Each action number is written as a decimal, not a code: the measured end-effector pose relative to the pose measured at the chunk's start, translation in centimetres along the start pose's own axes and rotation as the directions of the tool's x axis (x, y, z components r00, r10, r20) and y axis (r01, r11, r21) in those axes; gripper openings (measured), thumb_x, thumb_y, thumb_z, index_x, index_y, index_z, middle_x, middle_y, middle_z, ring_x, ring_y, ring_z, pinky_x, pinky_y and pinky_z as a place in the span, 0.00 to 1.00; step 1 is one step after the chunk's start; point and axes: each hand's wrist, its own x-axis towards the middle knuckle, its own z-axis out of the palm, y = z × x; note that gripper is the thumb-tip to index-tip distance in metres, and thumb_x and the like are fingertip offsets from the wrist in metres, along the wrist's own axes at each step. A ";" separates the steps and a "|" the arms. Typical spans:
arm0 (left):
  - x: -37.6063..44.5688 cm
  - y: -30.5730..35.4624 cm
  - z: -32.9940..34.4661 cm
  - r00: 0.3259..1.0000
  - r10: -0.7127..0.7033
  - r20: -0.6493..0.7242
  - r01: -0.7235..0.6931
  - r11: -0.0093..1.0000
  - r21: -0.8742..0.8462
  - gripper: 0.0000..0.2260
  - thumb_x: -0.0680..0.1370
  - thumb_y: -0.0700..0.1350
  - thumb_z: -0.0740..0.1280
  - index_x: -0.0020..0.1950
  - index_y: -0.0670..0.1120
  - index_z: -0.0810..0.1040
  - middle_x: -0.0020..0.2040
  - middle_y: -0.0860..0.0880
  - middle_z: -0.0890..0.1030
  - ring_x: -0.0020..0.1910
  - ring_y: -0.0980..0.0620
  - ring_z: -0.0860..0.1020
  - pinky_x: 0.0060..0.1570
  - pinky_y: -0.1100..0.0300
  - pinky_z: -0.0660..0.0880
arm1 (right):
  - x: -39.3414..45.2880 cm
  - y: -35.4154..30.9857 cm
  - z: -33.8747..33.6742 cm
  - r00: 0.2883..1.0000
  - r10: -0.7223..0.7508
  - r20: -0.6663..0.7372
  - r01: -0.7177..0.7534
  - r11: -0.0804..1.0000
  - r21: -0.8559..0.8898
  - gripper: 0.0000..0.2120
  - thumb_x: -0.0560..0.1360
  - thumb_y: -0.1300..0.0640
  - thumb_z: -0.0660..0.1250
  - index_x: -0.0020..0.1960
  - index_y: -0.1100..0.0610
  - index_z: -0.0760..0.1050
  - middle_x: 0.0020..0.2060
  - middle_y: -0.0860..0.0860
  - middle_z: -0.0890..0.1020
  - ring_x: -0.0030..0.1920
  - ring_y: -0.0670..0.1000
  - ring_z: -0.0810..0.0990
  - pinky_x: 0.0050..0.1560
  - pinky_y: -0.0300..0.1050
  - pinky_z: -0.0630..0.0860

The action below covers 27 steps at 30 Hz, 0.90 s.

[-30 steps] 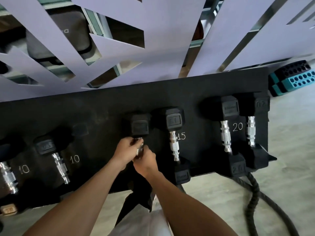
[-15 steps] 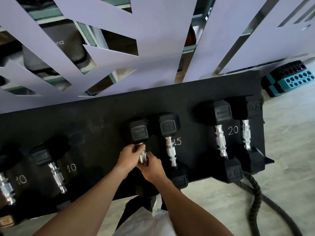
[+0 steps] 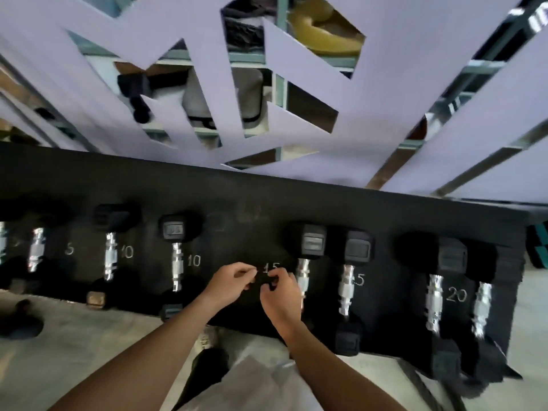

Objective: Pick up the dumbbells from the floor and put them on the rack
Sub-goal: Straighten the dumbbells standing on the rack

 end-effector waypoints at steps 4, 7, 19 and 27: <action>-0.7 -3.4 -7.2 0.998 0.065 -0.023 -0.066 0.998 -0.011 0.06 0.81 0.50 0.67 0.55 0.54 0.82 0.49 0.53 0.86 0.49 0.57 0.83 0.49 0.63 0.77 | -0.9 -5.0 5.6 0.995 0.023 0.098 -0.024 1.000 0.013 0.12 0.77 0.58 0.67 0.60 0.51 0.78 0.53 0.48 0.82 0.54 0.49 0.82 0.55 0.44 0.80; -1.3 -6.8 -12.9 0.995 0.083 -0.048 -0.084 0.996 -0.007 0.06 0.80 0.52 0.68 0.54 0.56 0.83 0.48 0.55 0.86 0.50 0.58 0.84 0.52 0.60 0.79 | -2.1 -8.0 10.1 0.990 0.075 0.115 -0.078 0.997 0.017 0.11 0.76 0.58 0.67 0.57 0.51 0.80 0.50 0.48 0.84 0.52 0.50 0.83 0.51 0.42 0.79; 1.4 -10.1 -21.7 1.000 -0.011 -0.003 0.011 0.999 0.037 0.17 0.78 0.53 0.69 0.66 0.53 0.77 0.51 0.53 0.82 0.53 0.53 0.81 0.57 0.56 0.77 | -3.8 -11.5 17.1 0.970 0.217 0.109 -0.218 0.976 -0.004 0.20 0.78 0.52 0.70 0.69 0.54 0.74 0.45 0.47 0.82 0.51 0.50 0.82 0.49 0.39 0.71; 7.6 -9.1 -19.8 0.994 -0.066 0.091 0.069 0.997 -0.028 0.20 0.75 0.53 0.75 0.64 0.52 0.75 0.57 0.54 0.81 0.59 0.52 0.79 0.64 0.51 0.75 | 0.8 -11.2 20.2 0.959 0.161 0.233 -0.180 0.982 0.062 0.25 0.79 0.49 0.70 0.73 0.54 0.69 0.61 0.52 0.81 0.62 0.54 0.80 0.54 0.42 0.72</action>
